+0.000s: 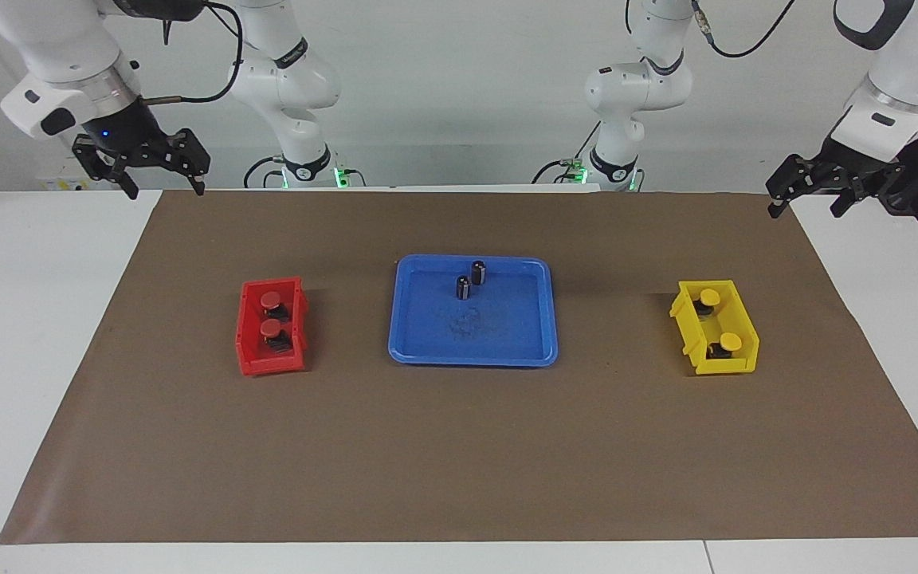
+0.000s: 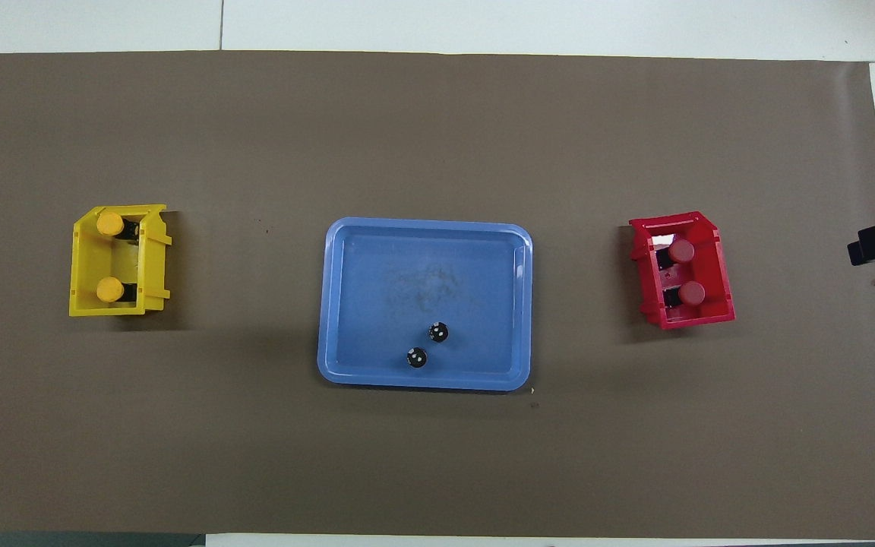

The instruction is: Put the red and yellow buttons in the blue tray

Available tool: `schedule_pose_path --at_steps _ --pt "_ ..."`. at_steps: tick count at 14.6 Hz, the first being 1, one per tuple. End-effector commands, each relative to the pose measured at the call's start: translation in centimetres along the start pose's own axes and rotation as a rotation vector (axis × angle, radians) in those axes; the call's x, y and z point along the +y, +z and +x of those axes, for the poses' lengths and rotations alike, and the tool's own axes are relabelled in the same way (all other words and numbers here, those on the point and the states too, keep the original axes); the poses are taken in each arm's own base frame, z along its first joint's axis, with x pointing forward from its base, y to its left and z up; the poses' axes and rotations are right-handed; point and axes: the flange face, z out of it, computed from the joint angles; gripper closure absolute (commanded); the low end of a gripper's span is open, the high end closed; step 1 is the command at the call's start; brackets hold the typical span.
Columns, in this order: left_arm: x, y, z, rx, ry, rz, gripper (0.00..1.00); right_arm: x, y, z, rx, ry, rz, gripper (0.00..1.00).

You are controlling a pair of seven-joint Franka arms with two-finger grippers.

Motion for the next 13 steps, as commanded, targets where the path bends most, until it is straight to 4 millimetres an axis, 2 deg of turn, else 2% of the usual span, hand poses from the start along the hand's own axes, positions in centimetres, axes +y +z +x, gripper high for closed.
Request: schedule_pose_path --at_steps 1,4,11,13 --pt "0.2 0.4 -0.7 0.006 -0.007 -0.019 0.0 -0.2 0.0 -0.3 0.01 0.015 0.011 0.0" --pt "1.0 1.2 -1.9 -0.022 0.002 -0.02 0.0 -0.3 0.0 -0.3 0.01 0.013 0.011 0.0" --pt "0.5 1.8 -2.5 -0.033 0.001 -0.018 0.0 -0.3 0.1 -0.7 0.0 0.01 0.012 0.0" --pt "0.4 1.9 -1.7 0.01 0.072 -0.011 0.0 -0.4 0.4 -0.7 -0.008 0.009 0.012 0.0"
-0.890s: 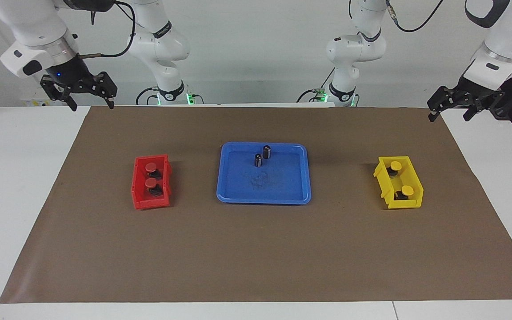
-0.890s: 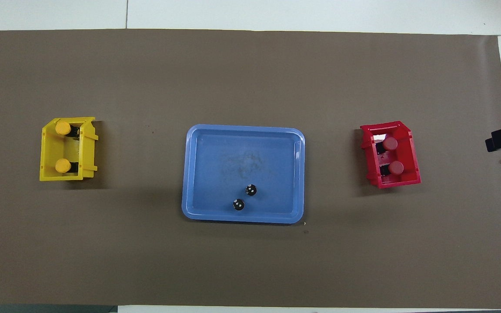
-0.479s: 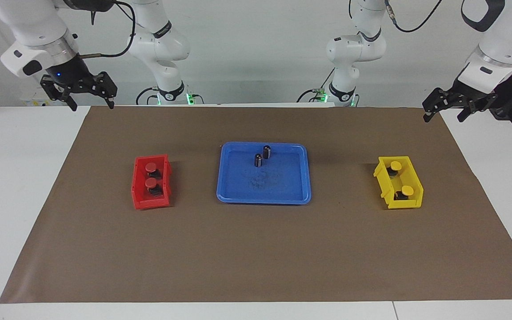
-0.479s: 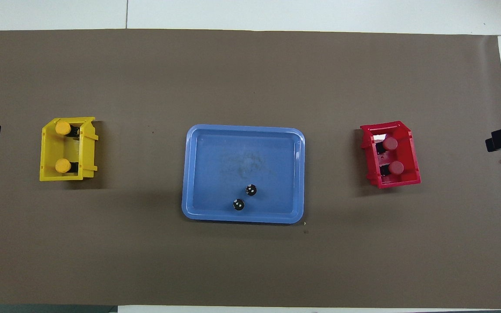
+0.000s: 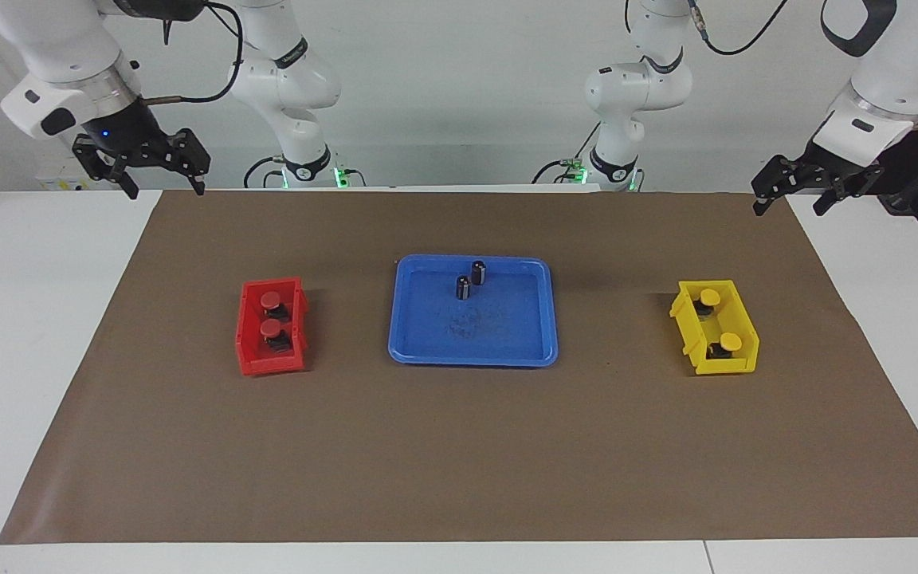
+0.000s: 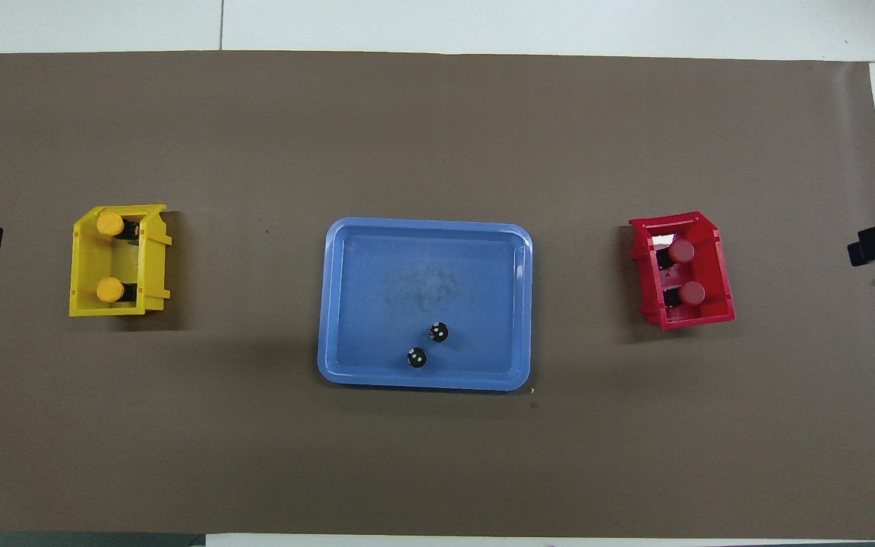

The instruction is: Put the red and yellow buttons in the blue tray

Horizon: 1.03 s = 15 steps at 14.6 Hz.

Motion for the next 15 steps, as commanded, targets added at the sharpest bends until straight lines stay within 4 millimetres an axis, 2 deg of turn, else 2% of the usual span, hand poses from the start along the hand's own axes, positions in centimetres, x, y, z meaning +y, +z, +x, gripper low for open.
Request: schedule_pose_path --at_steps 1,4,6,8,10,13,15 --pt "-0.1 1.1 -0.1 0.037 0.079 -0.004 0.0 -0.3 0.3 -0.7 -0.004 0.009 0.011 0.0" --pt "0.8 2.9 2.5 0.023 0.096 -0.013 0.0 -0.4 0.3 -0.5 0.004 0.008 0.004 0.0" --pt "1.1 4.4 3.9 0.002 0.104 -0.022 0.0 -1.3 0.7 0.5 0.004 0.025 -0.001 0.0" --pt "3.4 4.5 4.4 0.023 0.137 -0.026 0.0 -1.8 2.0 2.3 0.04 0.038 0.006 0.0" --pt "3.5 4.7 3.9 0.002 0.133 -0.023 0.0 -4.3 5.2 5.1 0.044 0.023 0.005 0.0" --pt "3.4 5.2 3.7 -0.016 0.129 -0.027 0.0 -4.6 10.8 8.6 0.062 0.032 0.008 0.0" --pt "3.4 5.2 3.6 -0.014 0.13 -0.027 0.0 -4.8 14.4 9.5 0.103 0.034 0.021 0.0"
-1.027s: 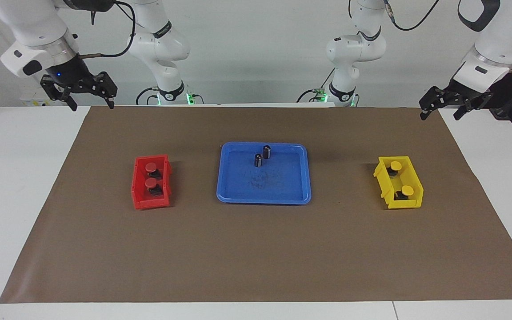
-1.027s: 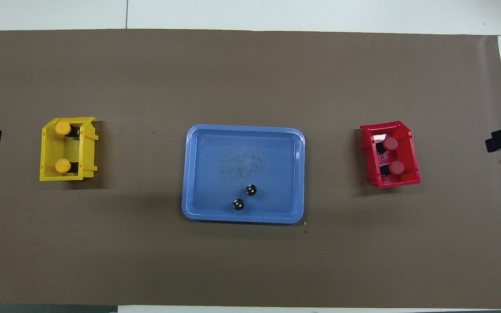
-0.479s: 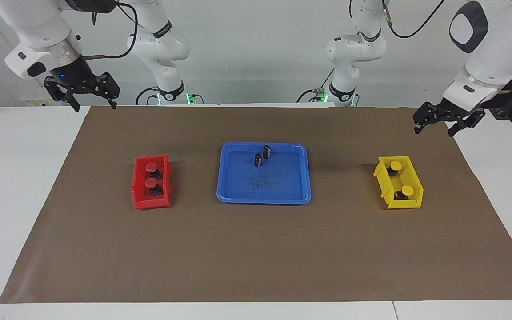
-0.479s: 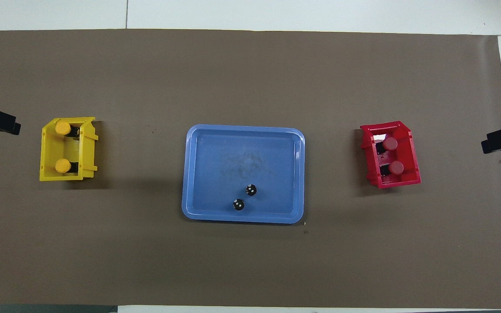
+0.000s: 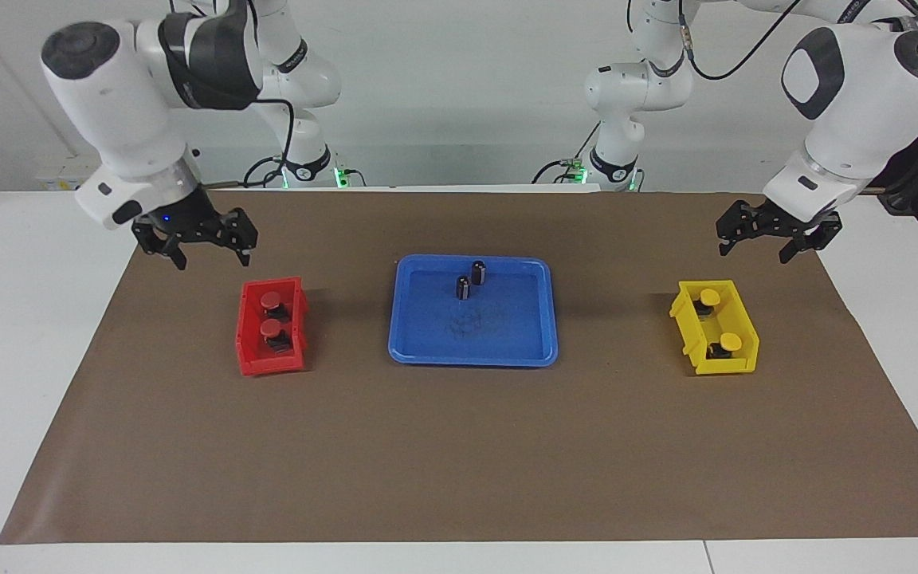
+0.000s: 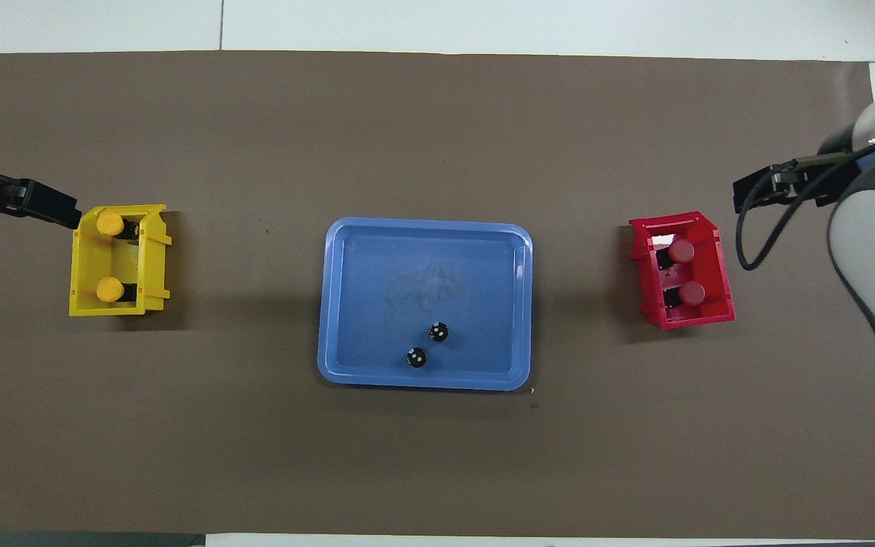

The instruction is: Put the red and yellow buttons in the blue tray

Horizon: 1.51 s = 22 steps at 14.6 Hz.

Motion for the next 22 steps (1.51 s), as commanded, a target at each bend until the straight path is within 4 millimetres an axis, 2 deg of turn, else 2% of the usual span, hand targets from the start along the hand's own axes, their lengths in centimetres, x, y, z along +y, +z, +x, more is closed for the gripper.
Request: schedule_pose_path --at_steps 1,3,7,9,11,13,16,20,22 --pt "0.2 -0.2 -0.6 -0.005 0.0 -0.013 0.0 -0.1 4.7 0.0 0.033 0.028 0.048 0.0" --pt "-0.2 -0.2 -1.1 -0.006 -0.006 -0.014 0.0 -0.9 8.1 -0.2 0.035 0.027 0.061 0.04" --pt "-0.5 -0.8 -1.4 0.009 -0.014 -0.011 0.0 -1.1 12.3 -3.0 0.036 0.025 0.057 0.18" --pt "-0.4 -1.6 -1.8 0.021 -0.012 -0.008 0.0 -1.1 14.4 -2.8 0.021 0.021 0.056 0.21" --pt "-0.5 -1.7 -1.7 0.031 -0.013 -0.006 0.0 -1.3 15.3 -2.7 0.021 0.019 0.057 0.26" --pt "-0.2 -1.6 -1.8 0.018 -0.008 -0.008 0.0 -1.2 15.8 -3.0 0.021 0.014 0.055 0.27" --pt "-0.6 -1.7 -1.9 0.019 -0.015 -0.008 0.0 -0.8 17.1 -4.0 0.027 -0.013 0.053 0.32" --pt "0.0 -2.2 -1.9 0.043 -0.002 -0.001 0.0 -0.6 17.5 -4.5 0.035 -0.02 0.051 0.33" --pt "0.1 -2.4 -1.8 0.047 0.0 0.0 0.0 -0.6 18.1 -4.5 0.027 -0.026 0.051 0.37"
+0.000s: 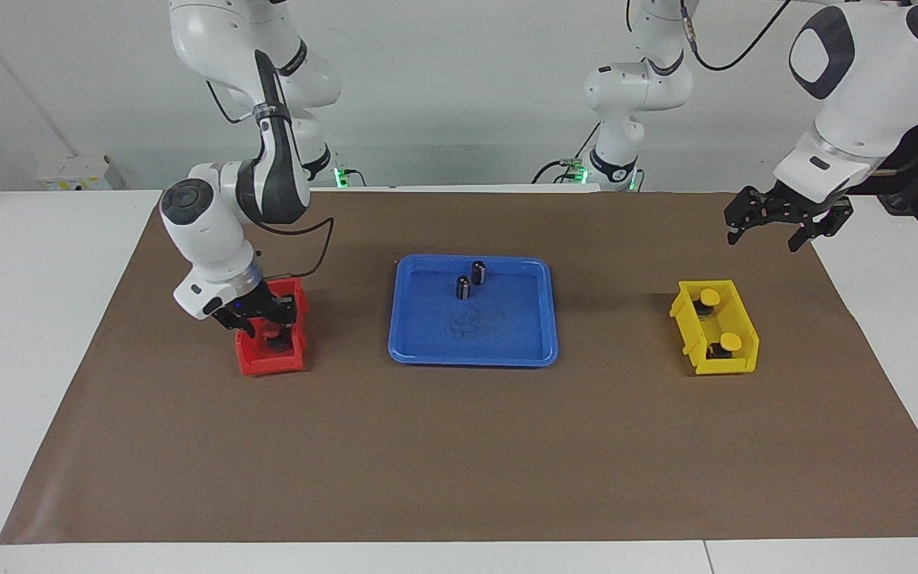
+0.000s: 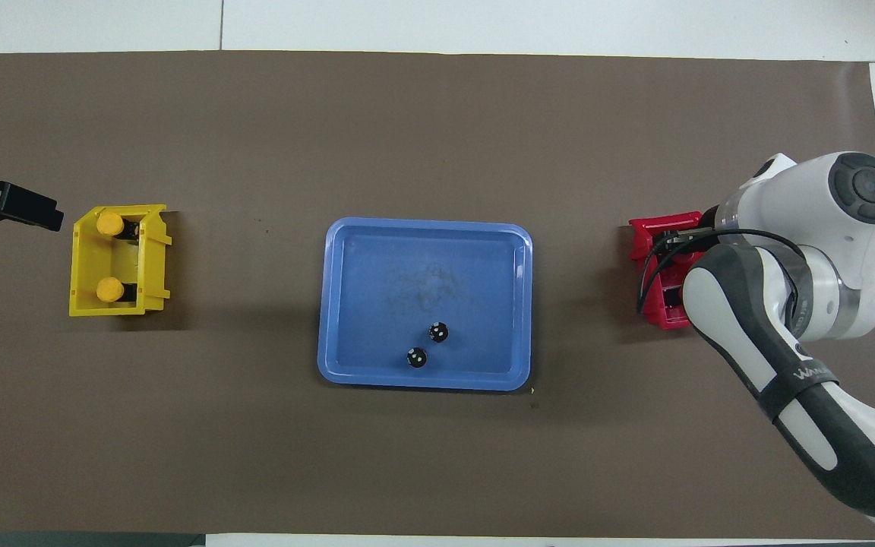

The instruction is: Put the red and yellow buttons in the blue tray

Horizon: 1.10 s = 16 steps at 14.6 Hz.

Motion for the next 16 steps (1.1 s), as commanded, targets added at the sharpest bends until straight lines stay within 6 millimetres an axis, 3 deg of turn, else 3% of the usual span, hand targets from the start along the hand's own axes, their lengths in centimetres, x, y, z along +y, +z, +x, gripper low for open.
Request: schedule_pose_path --at_steps 1,4,6,10,13,15,16 --pt "0.1 -0.2 -0.5 0.013 0.005 -0.007 0.0 0.4 0.4 -0.8 0.006 -0.028 0.011 0.42" --pt "0.0 -0.4 -0.4 0.017 0.012 0.012 0.0 0.1 -0.4 0.0 -0.009 -0.036 0.012 0.63" --pt "-0.4 -0.2 0.2 0.041 -0.001 0.008 0.0 0.0 -2.2 1.2 -0.047 -0.049 0.007 0.66" --pt "-0.2 1.2 1.9 0.062 -0.112 0.005 0.0 -0.9 -8.8 3.9 -0.109 -0.069 0.004 0.66" --pt "5.1 2.0 3.2 0.08 -0.204 0.001 0.0 -6.8 -12.3 6.1 -0.113 -0.05 -0.01 0.65" --pt "8.2 4.8 2.5 0.076 -0.292 -0.005 0.0 -13.8 -12.4 6.2 -0.07 0.009 -0.011 0.65" --pt "8.7 5.9 1.5 0.103 -0.317 -0.009 0.0 -17.4 -12.1 5.9 -0.041 0.051 -0.006 0.65"
